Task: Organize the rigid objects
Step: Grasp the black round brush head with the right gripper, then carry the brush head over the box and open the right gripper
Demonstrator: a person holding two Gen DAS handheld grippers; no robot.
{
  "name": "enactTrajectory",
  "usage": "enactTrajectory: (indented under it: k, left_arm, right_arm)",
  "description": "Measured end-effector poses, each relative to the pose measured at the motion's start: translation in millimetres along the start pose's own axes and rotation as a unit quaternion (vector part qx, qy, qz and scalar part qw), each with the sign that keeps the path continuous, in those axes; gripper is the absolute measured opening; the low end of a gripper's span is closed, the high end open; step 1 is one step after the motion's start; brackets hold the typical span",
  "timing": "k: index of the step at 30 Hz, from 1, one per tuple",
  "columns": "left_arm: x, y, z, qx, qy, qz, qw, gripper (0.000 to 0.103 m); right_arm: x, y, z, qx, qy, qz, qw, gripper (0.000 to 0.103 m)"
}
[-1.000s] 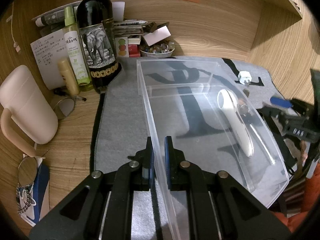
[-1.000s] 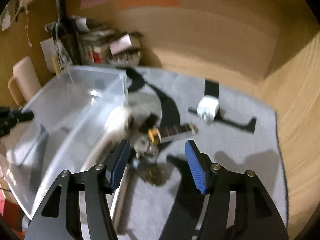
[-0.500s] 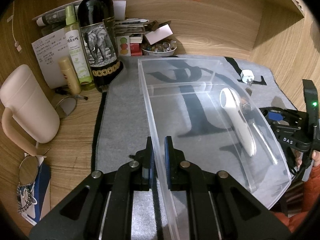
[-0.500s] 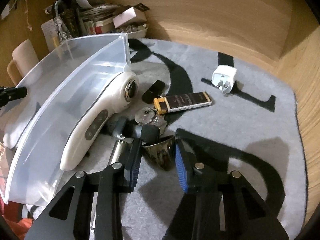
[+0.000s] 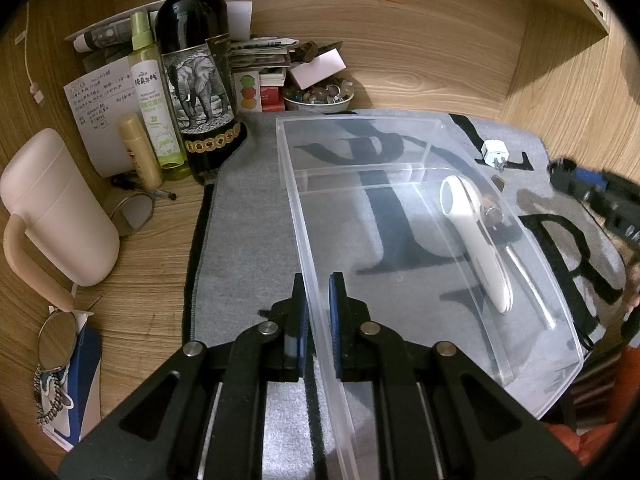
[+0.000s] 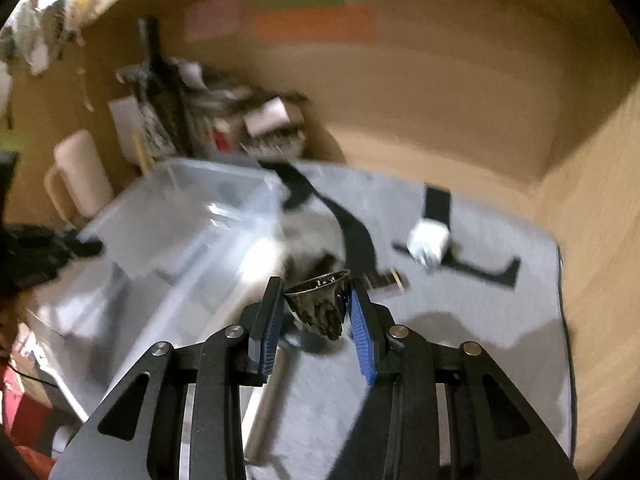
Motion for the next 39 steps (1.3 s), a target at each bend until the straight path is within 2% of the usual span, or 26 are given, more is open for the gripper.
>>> enactTrajectory:
  k: [4,7,15,22,35,39]
  left_arm:
    - [0.0,0.0,0.1,0.000,0.000,0.000,1.0000,0.009]
    - [0.0,0.1,0.1,0.000,0.000,-0.001,1.0000,0.009]
    - [0.5,2.2,0.3,-0.001,-0.004,-0.008,1.0000,0.009]
    - [0.5,3.0,-0.8,-0.001,-0.007,-0.015,0.9999,0.009]
    - [0.5,2.3,-1.8,-0.001,-0.009,-0.017,0.9998,0.009]
    - [0.3,2.2,-2.0,-0.001,-0.009,-0.016,0.9998,0.009]
  right_arm:
    - [-8.4,28.5,19.2,-0.026,-0.024,0.032,0.999,0.030]
    - [-4.6,49.8,27.2,-0.048,-0.025,0.056,0.997,0.030]
    - [39.5,94.2,20.7,-0.096,0.024,0.077,0.992,0.030]
    - [68.3,106.4,13.1,-0.109,0.069,0.079,0.989,0.030]
    - [86.7,112.5,11.8,-0.128,0.114,0.071,0.983,0.030]
    - [83.0,109.4,14.6,-0.119,0.105,0.068,0.985,0.047]
Point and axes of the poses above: each gripper's, at about its wrist camera, not at the fingertips, and x roughly the way its jaws point, y to its left, z to its top, the point moved 3 cm from there along x, roughly the way its jaws point, and after that the axes turned 10 degrees about x, right-handed, at the moved point
